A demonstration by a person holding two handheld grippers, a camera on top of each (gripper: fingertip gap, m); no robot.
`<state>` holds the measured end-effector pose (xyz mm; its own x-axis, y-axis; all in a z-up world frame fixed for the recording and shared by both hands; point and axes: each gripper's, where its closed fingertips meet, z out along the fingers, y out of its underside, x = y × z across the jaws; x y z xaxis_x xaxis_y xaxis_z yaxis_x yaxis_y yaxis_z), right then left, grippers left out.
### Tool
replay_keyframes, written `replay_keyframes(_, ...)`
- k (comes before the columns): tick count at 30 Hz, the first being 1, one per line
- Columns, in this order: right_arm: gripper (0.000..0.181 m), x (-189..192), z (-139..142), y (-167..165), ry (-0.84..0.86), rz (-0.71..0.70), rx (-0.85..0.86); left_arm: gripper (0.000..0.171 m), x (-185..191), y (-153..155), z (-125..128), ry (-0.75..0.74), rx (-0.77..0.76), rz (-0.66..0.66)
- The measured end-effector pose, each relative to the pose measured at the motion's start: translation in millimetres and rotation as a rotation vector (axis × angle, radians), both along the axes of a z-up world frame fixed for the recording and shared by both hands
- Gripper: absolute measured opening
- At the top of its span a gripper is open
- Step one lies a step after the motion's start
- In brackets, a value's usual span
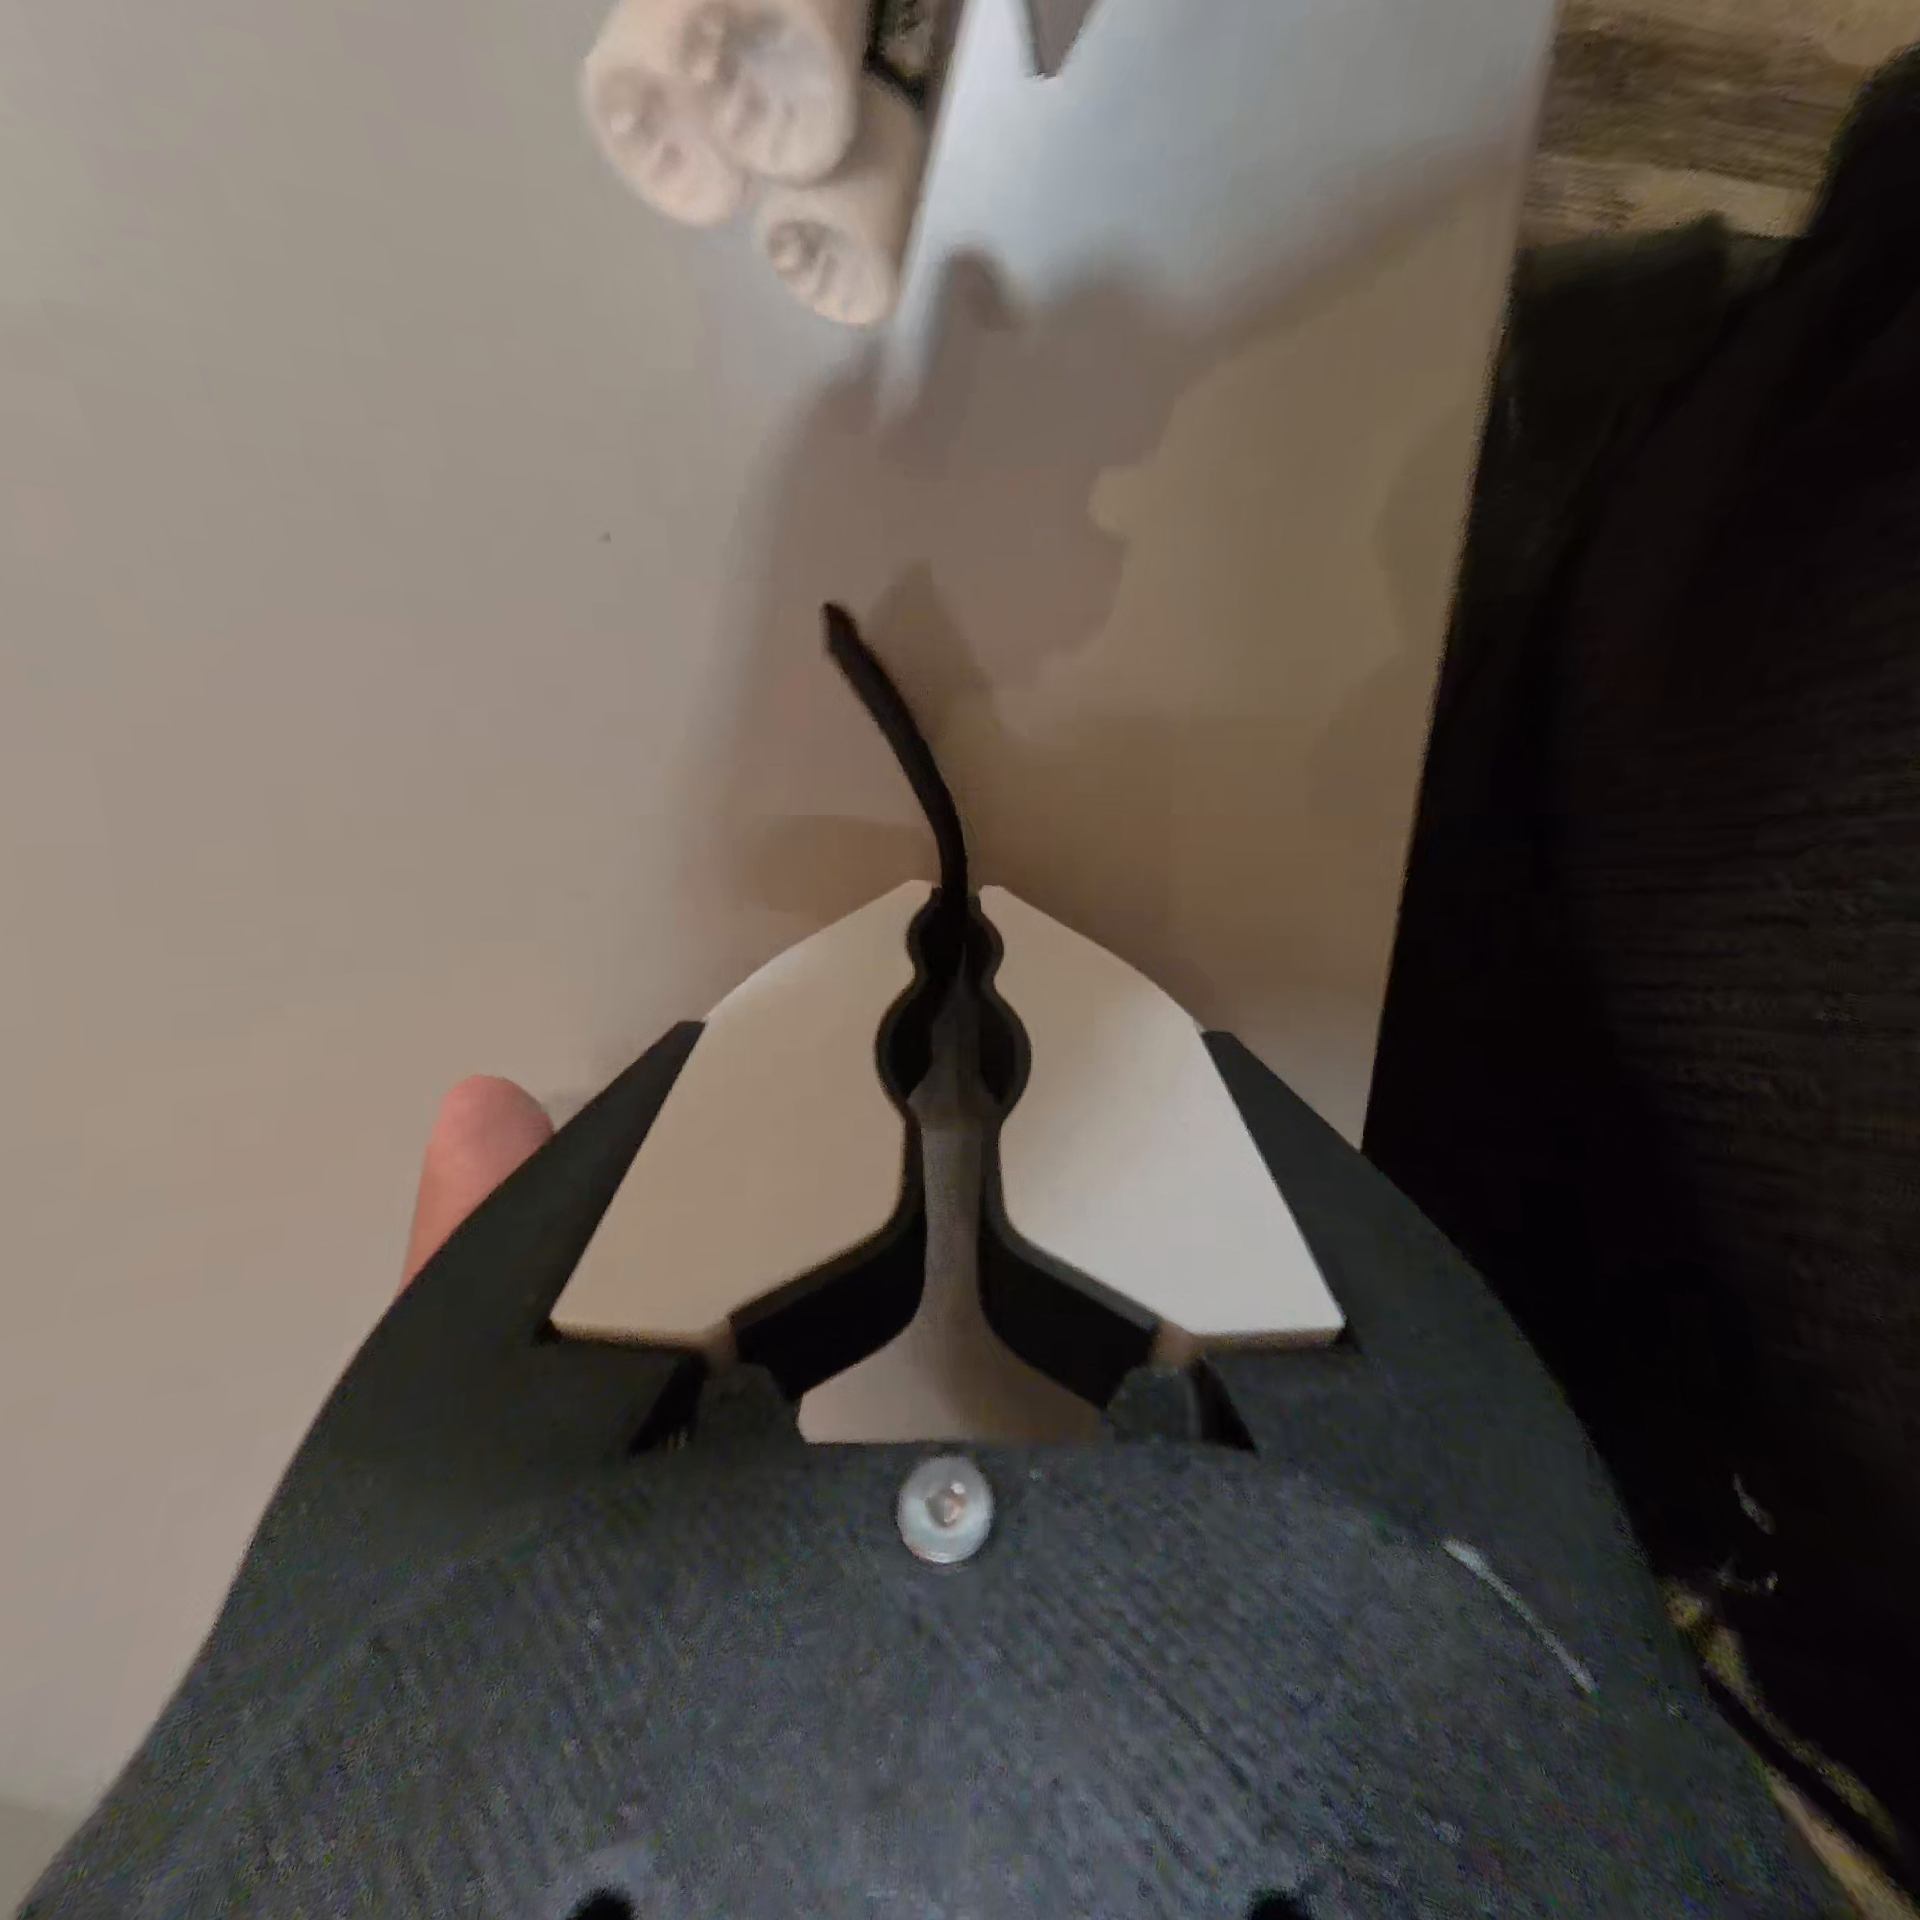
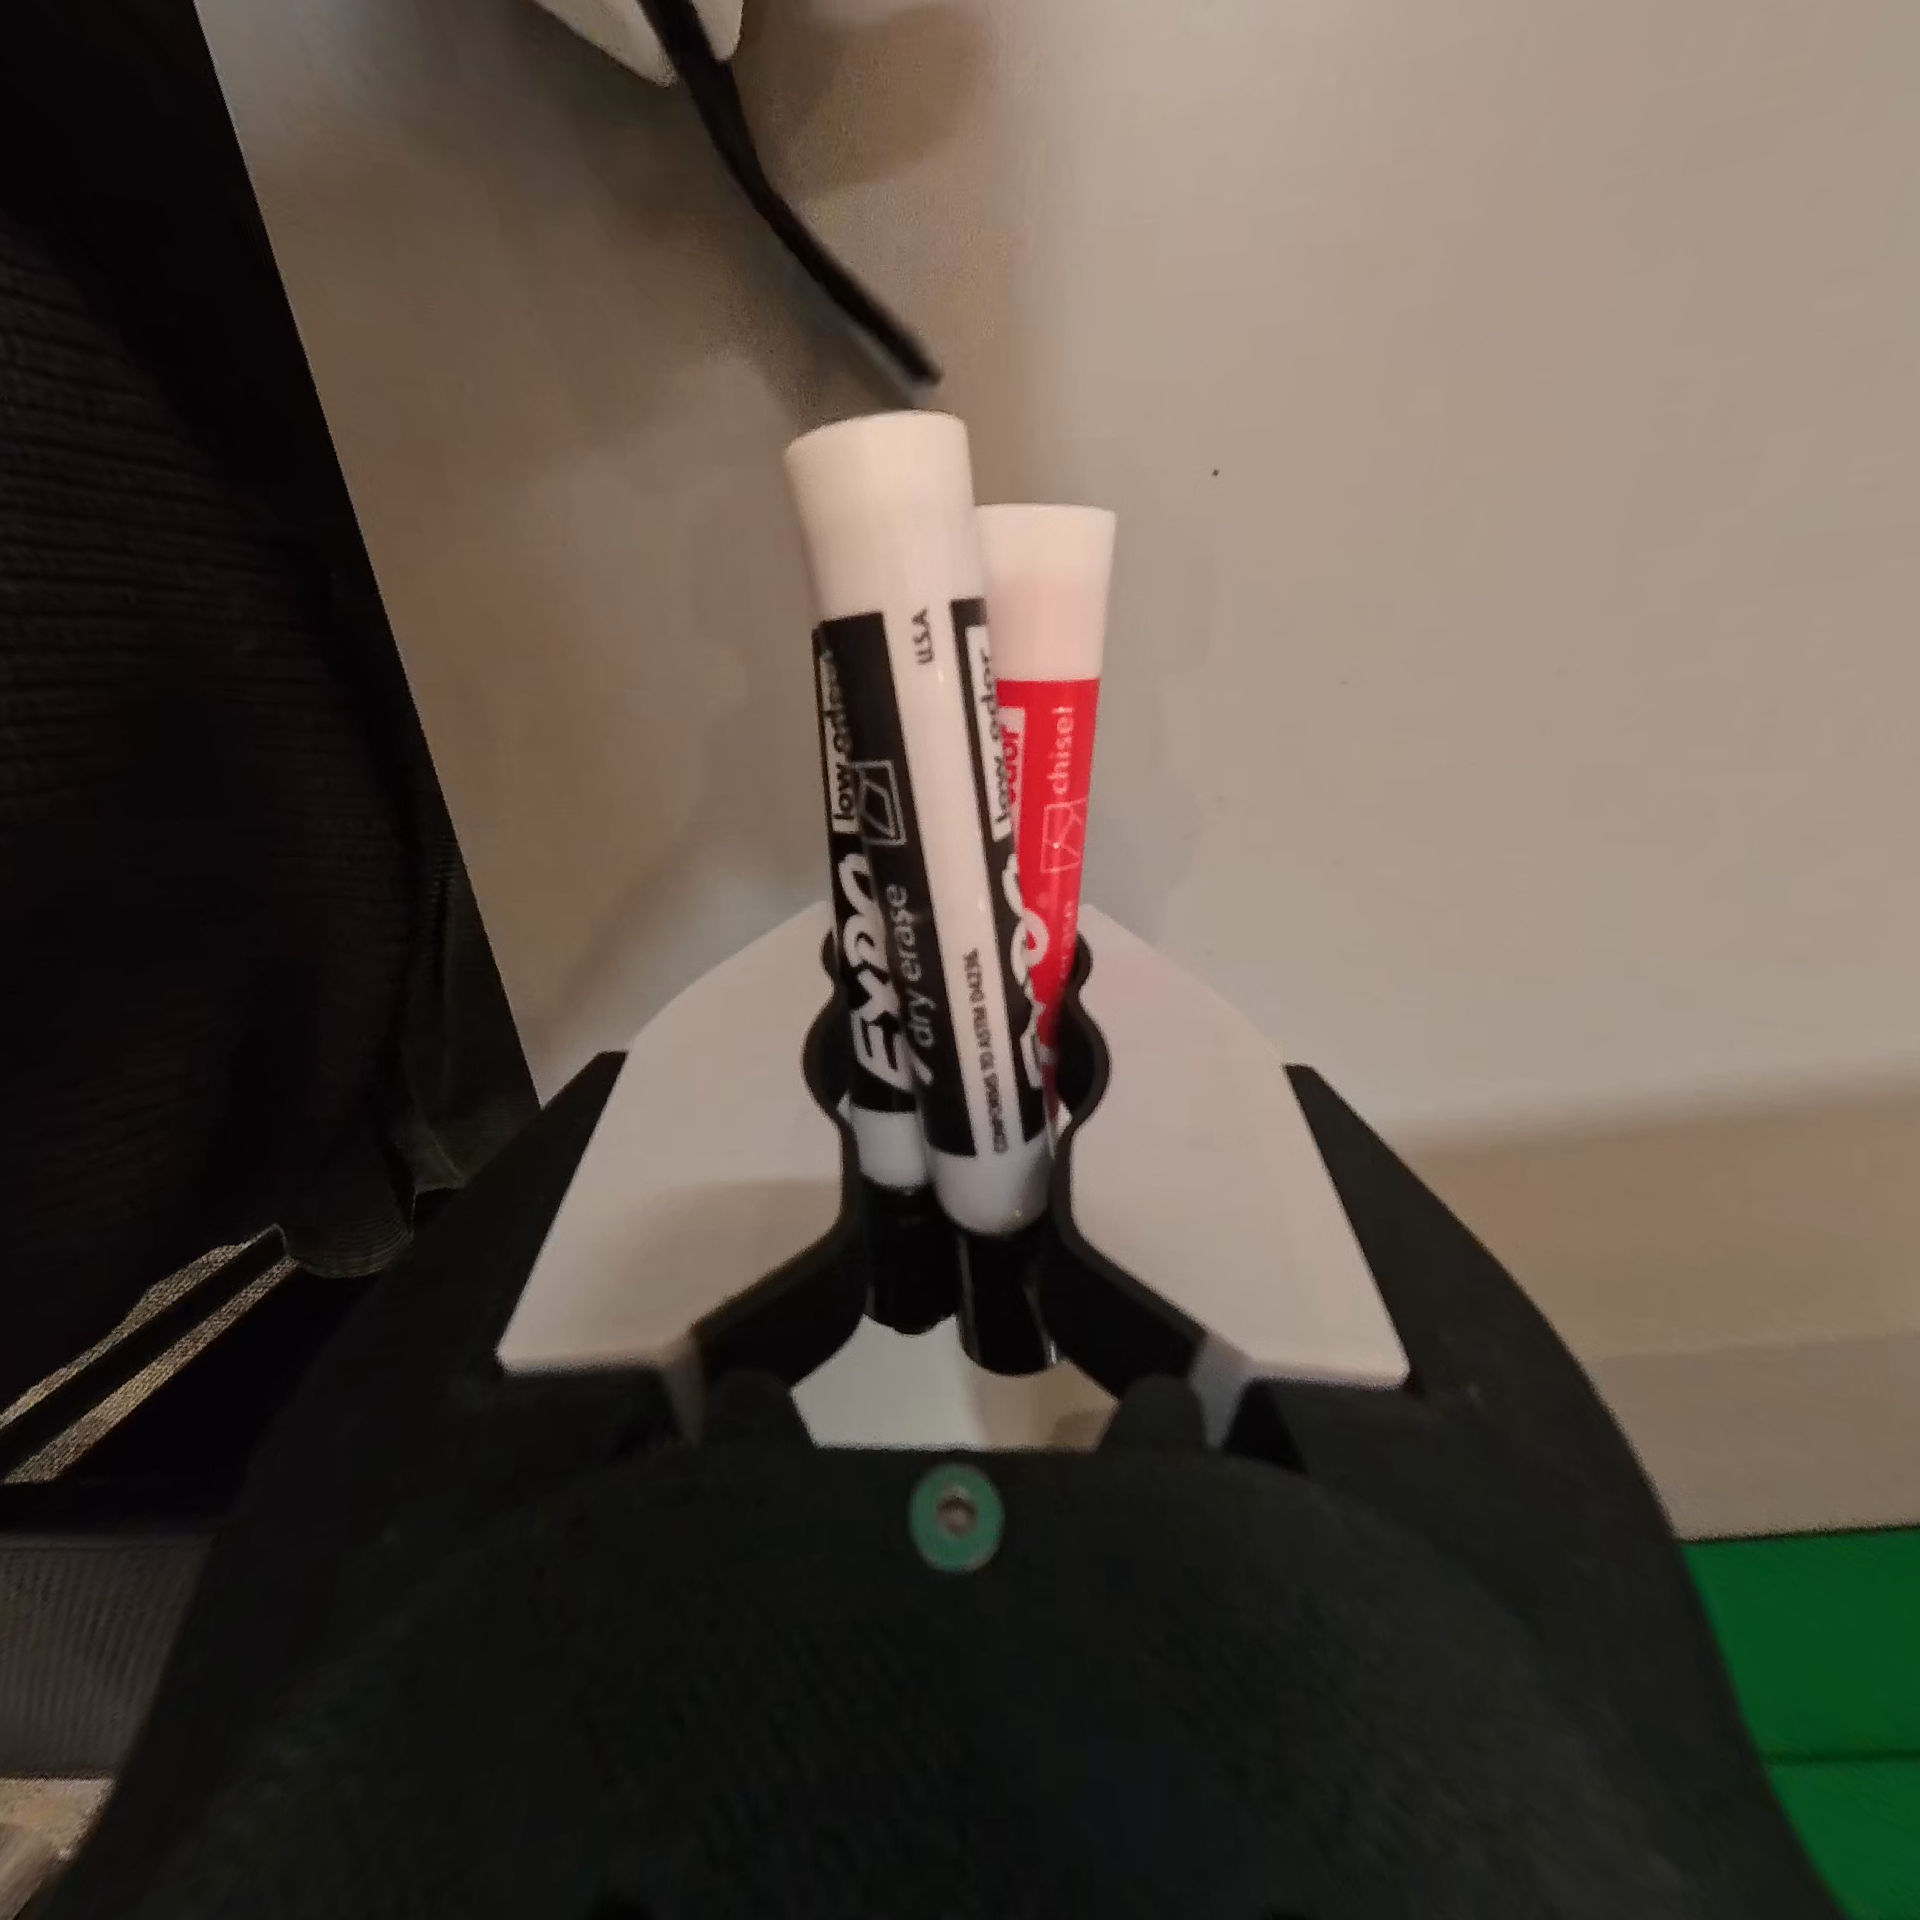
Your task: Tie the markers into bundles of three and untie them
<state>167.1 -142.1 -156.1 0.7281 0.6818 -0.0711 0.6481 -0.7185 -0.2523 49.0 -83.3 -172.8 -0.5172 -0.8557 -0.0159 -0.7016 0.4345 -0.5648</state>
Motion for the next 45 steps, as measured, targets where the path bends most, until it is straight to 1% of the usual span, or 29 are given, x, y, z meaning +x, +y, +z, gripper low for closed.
replay_keyframes(2, 0.036, 1, 0, 1, -0.005, 0.001, -0.001, 0.007, -3, -6, 6, -0.02, -0.006, -0.138)
replay_keyframes(4, 0.036, 1, 1, 2, -0.007, -0.001, -0.003, 0.006, -3, -4, 10, -0.021, 0.018, -0.229)
replay_keyframes(8, 0.036, -2, 2, 5, -0.006, -0.002, 0.005, 0.006, -9, -2, 17, 0.033, 0.021, -0.335)
replay_keyframes(10, 0.036, -4, 3, 7, -0.003, 0.0, 0.008, 0.007, -14, -1, 18, 0.051, 0.047, -0.375)
replay_keyframes(12, 0.036, -5, 3, 9, -0.001, -0.001, 0.011, 0.007, -18, 4, 17, 0.067, 0.096, -0.387)
replay_keyframes(13, 0.036, -6, 4, 9, 0.001, -0.001, 0.011, 0.01, -18, 8, 16, 0.063, 0.127, -0.364)
replay_keyframes(14, 0.036, -6, 4, 10, 0.003, -0.001, 0.011, 0.025, -17, 14, 15, 0.053, 0.162, -0.319)
replay_keyframes(15, 0.036, -6, 4, 10, 0.004, -0.001, 0.011, 0.046, -17, 20, 15, 0.05, 0.187, -0.273)
replay_keyframes(16, 0.036, -6, 4, 10, 0.005, -0.001, 0.012, 0.057, -19, 23, 15, 0.045, 0.192, -0.225)
replay_keyframes(17, 0.036, -7, 4, 11, 0.007, -0.001, 0.013, 0.063, -20, 26, 16, 0.02, 0.183, -0.17)
replay_keyframes(18, 0.036, -7, 4, 10, 0.011, -0.002, 0.014, 0.066, -20, 29, 18, -0.011, 0.174, -0.1)
replay_keyframes(20, 0.036, -6, 3, 10, 0.017, -0.005, 0.015, 0.069, -22, 43, 21, -0.068, 0.171, 0.116)
replay_keyframes(22, 0.036, -5, 2, 9, 0.02, -0.011, 0.013, 0.074, -31, 55, 19, -0.064, 0.125, 0.41)
replay_keyframes(23, 0.036, -4, 1, 9, 0.021, -0.013, 0.012, 0.072, -36, 56, 19, -0.073, 0.061, 0.573)
replay_keyframes(24, 0.036, -4, 1, 9, 0.024, -0.016, 0.011, 0.072, -38, 53, 19, -0.102, -0.037, 0.721)
replay_keyframes(25, 0.036, -3, 0, 10, 0.026, -0.018, 0.011, 0.076, -37, 44, 20, -0.143, -0.148, 0.806)
replay_keyframes(26, 0.036, -2, 0, 10, 0.028, -0.02, 0.013, 0.084, -37, 37, 18, -0.172, -0.218, 0.862)
replay_keyframes(27, 0.036, -2, 0, 12, 0.032, -0.022, 0.015, 0.084, -39, 39, 13, -0.19, -0.215, 0.943)
replay_keyframes(28, 0.036, -2, 0, 13, 0.036, -0.023, 0.018, 0.085, -40, 41, 9, -0.208, -0.191, 0.995)
replay_keyframes(30, 0.036, -3, 0, 16, 0.041, -0.021, 0.025, 0.089, -38, 43, 4, -0.214, -0.141, 1.036)
replay_keyframes(33, 0.036, -5, 3, 19, 0.048, -0.01, 0.036, 0.092, -24, 39, 9, -0.242, -0.141, 0.985)
replay_keyframes(37, 0.036, -6, 5, 22, 0.058, -0.005, 0.045, 0.093, -15, 41, -13, -0.16, -0.121, 0.971)
replay_keyframes(39, 0.036, -5, 4, 21, 0.06, -0.006, 0.044, 0.092, -11, 41, -14, -0.169, -0.107, 0.964)
replay_keyframes(43, 0.036, -2, 2, 20, 0.065, -0.009, 0.037, 0.084, -12, 45, -15, -0.179, -0.073, 0.965)
replay_keyframes(45, 0.036, -1, 0, 19, 0.067, -0.01, 0.034, 0.071, -11, 43, -12, -0.194, -0.103, 0.943)
